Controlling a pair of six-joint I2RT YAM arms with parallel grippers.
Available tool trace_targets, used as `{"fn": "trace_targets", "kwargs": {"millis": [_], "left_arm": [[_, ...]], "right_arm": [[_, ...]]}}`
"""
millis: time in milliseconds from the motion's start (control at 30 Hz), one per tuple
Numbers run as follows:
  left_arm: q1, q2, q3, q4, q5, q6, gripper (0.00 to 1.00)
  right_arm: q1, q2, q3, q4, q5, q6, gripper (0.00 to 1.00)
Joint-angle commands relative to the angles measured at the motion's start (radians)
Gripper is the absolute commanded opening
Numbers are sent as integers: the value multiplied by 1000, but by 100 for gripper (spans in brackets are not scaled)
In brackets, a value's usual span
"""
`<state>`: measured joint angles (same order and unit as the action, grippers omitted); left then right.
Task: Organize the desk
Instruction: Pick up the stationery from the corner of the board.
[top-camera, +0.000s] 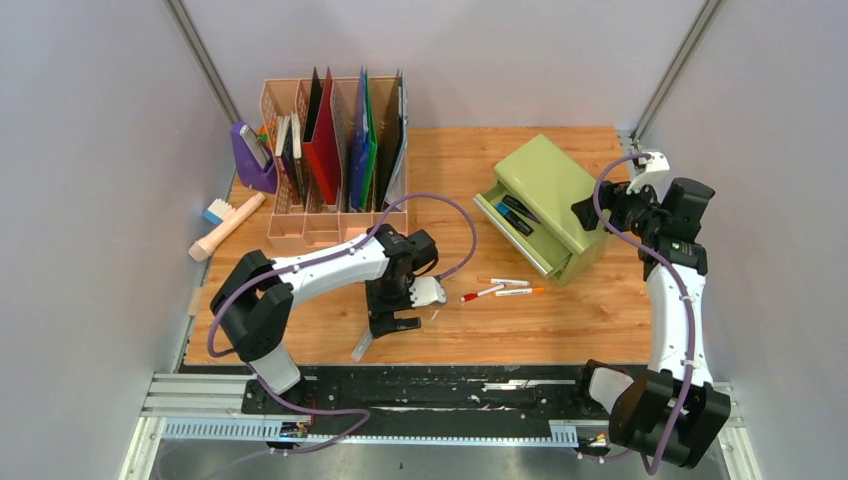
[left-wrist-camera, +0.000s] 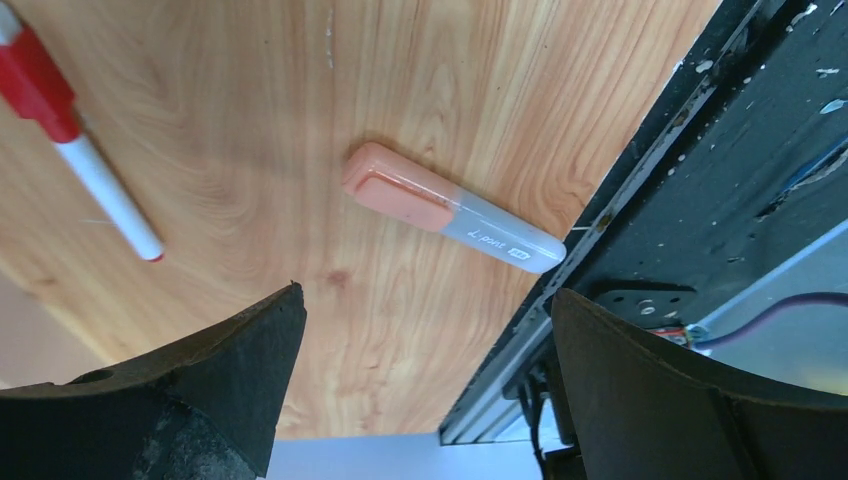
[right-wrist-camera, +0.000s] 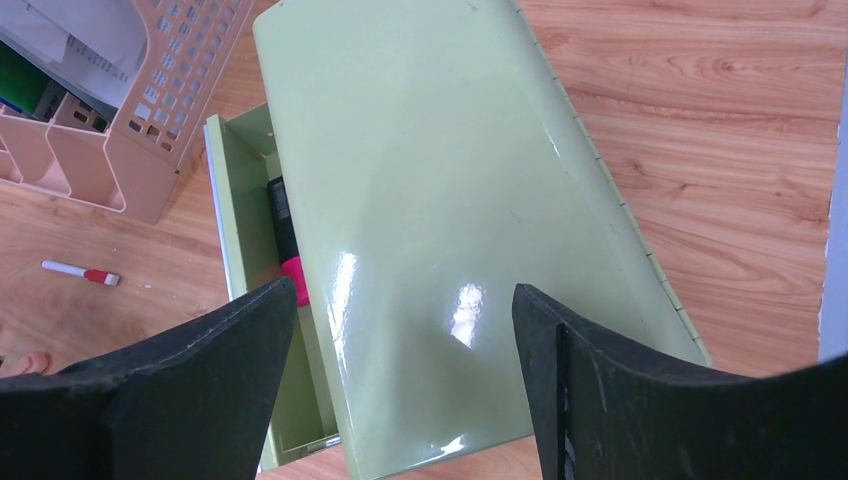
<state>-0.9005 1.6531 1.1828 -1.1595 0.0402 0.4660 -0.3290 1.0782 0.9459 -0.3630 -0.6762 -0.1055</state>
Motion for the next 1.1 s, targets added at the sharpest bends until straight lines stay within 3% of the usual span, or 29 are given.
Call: {"fn": "trace_targets", "kwargs": {"millis": [0, 433, 867, 1067], "left_arm": [[19, 49, -17, 24, 87, -77, 100], [42, 204, -18, 85, -2, -126, 95], [42, 277, -5, 89, -37, -124, 62], [42, 275, -9, 101, -120, -113, 50]], "right_arm": [[-7, 1, 4, -1, -25, 6, 80], [-6, 11, 3, -2, -36, 1, 80], [-5, 11, 2, -1, -43, -3, 80], [-5, 14, 2, -2, -47, -3, 80]]}}
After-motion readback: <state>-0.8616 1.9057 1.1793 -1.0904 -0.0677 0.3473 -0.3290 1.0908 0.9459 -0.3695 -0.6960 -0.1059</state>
